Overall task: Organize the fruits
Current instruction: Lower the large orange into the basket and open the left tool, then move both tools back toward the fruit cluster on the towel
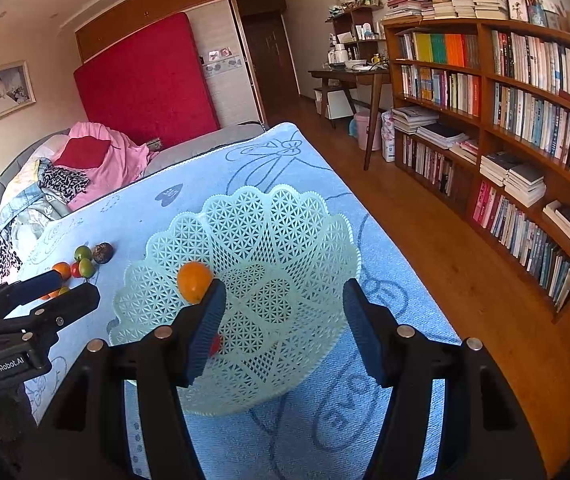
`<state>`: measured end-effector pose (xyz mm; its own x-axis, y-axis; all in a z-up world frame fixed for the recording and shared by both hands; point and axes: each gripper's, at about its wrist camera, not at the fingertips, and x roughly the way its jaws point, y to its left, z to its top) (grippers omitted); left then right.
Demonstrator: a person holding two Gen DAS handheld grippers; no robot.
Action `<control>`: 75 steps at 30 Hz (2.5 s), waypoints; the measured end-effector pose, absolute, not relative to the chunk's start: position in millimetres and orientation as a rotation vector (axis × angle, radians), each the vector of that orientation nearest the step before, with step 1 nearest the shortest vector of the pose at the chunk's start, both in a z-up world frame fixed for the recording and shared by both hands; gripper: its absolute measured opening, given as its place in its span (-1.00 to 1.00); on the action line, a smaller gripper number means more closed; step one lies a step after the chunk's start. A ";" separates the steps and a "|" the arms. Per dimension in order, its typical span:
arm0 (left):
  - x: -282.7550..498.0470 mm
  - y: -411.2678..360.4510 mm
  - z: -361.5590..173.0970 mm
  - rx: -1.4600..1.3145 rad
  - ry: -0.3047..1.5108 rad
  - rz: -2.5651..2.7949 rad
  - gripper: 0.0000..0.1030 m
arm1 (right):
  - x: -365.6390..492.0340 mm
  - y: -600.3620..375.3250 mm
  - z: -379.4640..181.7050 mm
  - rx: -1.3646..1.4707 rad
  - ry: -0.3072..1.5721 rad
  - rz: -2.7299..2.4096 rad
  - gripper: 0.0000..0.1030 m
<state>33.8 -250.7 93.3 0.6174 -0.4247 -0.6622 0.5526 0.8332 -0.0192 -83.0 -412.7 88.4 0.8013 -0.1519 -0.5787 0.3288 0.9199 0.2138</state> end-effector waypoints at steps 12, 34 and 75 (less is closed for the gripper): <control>39.5 -212.1 106.9 0.151 0.671 -0.474 0.73 | -91.9 -385.6 103.9 0.299 0.529 -0.180 0.23; 80.1 -63.2 98.1 0.077 0.668 -0.132 0.73 | -69.0 -289.2 110.8 0.214 0.562 0.007 0.44; 165.1 -13.6 30.4 0.079 0.786 -0.149 0.11 | 15.4 -189.7 61.9 0.133 0.808 0.229 0.45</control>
<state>165.1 -13.6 30.4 0.6968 -0.1039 -0.7097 0.1628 0.9865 0.0154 15.4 -189.7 61.9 0.6680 0.2526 -0.7000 -0.1516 0.9671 0.2043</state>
